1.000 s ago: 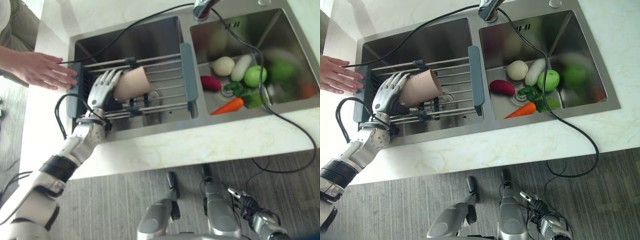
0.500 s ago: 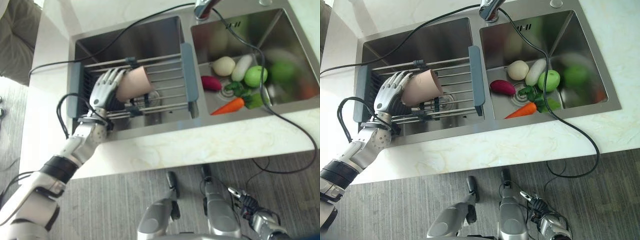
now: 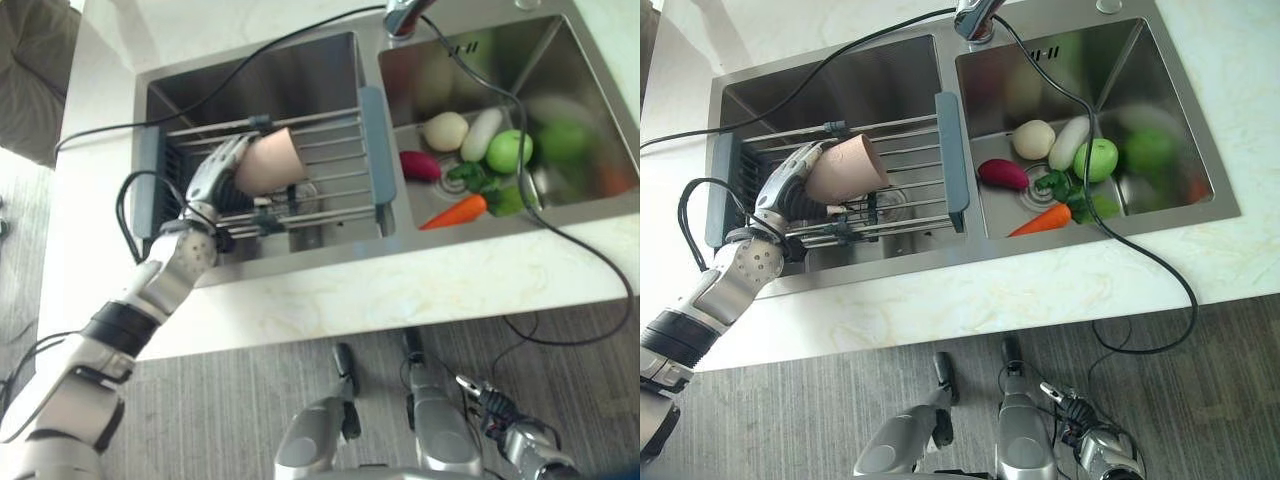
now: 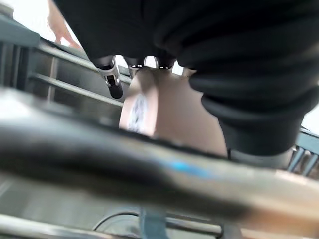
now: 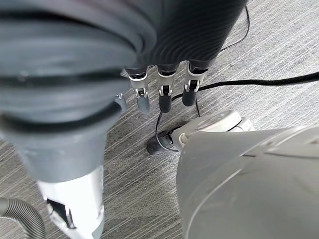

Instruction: Place the dishes in the dishwasher.

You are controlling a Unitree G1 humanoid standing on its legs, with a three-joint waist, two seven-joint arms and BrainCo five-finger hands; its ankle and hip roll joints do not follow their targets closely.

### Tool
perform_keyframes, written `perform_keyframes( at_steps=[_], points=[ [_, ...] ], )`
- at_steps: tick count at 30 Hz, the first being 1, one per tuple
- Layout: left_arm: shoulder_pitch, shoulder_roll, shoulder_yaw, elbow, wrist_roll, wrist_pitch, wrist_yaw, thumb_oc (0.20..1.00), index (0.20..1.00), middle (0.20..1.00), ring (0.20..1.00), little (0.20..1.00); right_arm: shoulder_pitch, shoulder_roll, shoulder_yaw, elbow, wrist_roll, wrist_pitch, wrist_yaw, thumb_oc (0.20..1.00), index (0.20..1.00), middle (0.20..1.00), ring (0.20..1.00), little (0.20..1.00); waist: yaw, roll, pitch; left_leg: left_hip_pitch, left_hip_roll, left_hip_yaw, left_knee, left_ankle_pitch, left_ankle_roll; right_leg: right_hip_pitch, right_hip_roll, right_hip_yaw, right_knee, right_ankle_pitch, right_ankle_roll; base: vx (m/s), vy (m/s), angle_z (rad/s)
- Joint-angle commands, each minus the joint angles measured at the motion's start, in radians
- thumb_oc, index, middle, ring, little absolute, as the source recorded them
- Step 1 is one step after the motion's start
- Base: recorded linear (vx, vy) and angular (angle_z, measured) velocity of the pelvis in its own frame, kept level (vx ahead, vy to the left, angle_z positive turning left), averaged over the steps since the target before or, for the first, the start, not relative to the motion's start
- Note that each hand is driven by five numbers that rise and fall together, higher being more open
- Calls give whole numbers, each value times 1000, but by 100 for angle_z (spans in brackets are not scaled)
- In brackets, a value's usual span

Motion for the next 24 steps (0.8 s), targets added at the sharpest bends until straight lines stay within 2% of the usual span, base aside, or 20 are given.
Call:
perform_keyframes(
  at_steps=[1,13,17,24],
  points=[
    [-49,-15,3,61,-60,15,-51,1000,1000,1000,1000,1000,-2,14,15,-12,17,-5,4,1000,1000,1000,1000,1000,-20,-21,-18,-19,-24,-61,5,-31,-33,-15,-114,-66,9,33,103,0,0,0],
    [-130,14,-52,122,-37,81,-154,1000,1000,1000,1000,1000,-15,-6,21,-15,20,5,6,1000,1000,1000,1000,1000,-34,-7,-12,-23,-23,-53,5,-28,-36,-24,-117,-60,11,35,106,0,0,0],
    [-173,16,-104,158,-6,141,-216,1000,1000,1000,1000,1000,-26,-15,28,-13,20,5,5,1000,1000,1000,1000,1000,-42,-3,-4,-24,-25,-51,5,-27,-35,-27,-118,-57,12,37,108,0,0,0],
    [-242,15,-166,214,20,158,-254,1000,1000,1000,1000,1000,-36,-26,39,-16,26,9,9,1000,1000,1000,1000,1000,-55,-4,1,-28,-22,-39,5,-26,-36,-35,-117,-49,14,39,109,0,0,0]
  ],
)
